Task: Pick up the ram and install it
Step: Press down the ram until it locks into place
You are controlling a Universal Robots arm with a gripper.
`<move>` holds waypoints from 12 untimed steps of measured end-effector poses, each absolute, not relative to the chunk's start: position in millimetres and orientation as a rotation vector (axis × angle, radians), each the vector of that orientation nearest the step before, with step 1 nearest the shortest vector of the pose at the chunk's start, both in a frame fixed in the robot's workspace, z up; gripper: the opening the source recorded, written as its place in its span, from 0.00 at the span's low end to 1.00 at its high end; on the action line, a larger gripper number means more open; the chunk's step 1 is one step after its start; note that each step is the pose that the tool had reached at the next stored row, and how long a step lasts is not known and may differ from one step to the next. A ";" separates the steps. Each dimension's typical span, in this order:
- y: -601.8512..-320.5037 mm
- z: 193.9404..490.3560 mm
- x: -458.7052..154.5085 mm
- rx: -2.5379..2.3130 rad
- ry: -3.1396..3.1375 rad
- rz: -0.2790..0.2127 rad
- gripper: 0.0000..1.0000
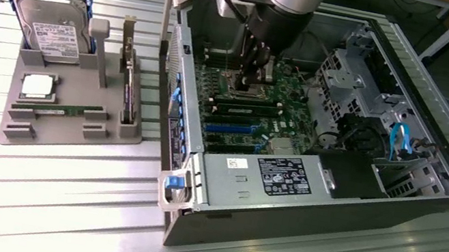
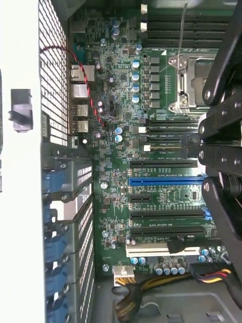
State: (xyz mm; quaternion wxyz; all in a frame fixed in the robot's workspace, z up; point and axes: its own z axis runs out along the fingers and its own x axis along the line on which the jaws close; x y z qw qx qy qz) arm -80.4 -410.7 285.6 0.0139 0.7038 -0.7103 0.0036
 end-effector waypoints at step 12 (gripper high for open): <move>-410.7 317.0 -80.0 2.191 -2.211 0.013 0.10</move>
